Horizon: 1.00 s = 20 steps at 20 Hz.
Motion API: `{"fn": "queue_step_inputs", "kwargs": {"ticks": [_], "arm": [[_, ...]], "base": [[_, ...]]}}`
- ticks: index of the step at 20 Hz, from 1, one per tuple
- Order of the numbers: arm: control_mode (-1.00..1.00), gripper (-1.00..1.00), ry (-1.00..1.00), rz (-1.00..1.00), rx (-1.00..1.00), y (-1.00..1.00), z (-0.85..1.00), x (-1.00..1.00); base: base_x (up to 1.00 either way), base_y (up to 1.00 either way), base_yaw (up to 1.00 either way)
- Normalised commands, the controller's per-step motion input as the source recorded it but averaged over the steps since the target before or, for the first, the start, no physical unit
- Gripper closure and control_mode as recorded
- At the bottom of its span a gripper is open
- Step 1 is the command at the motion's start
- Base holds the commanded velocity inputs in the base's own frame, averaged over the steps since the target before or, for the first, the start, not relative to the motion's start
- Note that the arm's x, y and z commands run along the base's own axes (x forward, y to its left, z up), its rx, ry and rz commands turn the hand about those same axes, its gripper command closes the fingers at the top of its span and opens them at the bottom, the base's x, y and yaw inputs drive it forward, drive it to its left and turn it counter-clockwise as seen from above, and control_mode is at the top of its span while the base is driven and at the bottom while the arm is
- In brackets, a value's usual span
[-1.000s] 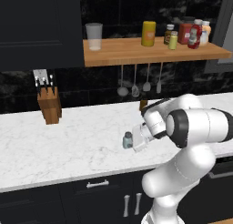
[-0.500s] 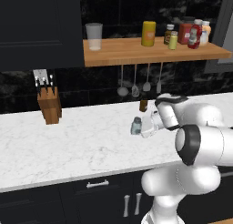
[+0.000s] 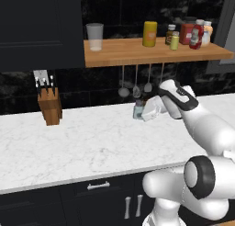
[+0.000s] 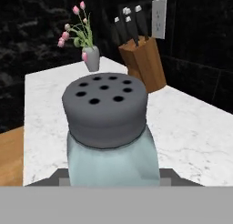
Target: Put the shaker and condiment bottle from the counter next to their counterparts in the cabinet.
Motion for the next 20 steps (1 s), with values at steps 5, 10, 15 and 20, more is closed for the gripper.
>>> {"fn": "queue_step_inputs", "kwargs": {"ticks": [5, 10, 15, 20], "arm": [[-1.0, 1.0, 0.0, -0.14, -0.05, -0.08, 0.8, -0.1], [-1.0, 1.0, 0.0, -0.19, -0.02, -0.1, 0.72, -0.09], [-1.0, 1.0, -0.01, -0.21, -0.05, -0.03, 0.65, 0.0], [-1.0, 1.0, -0.05, -0.21, -0.01, -0.15, 0.62, -0.05]], "base": [[0.0, 0.0, 0.0], [0.0, 0.0, 0.0], [0.0, 0.0, 0.0], [0.0, 0.0, 0.0]]}}
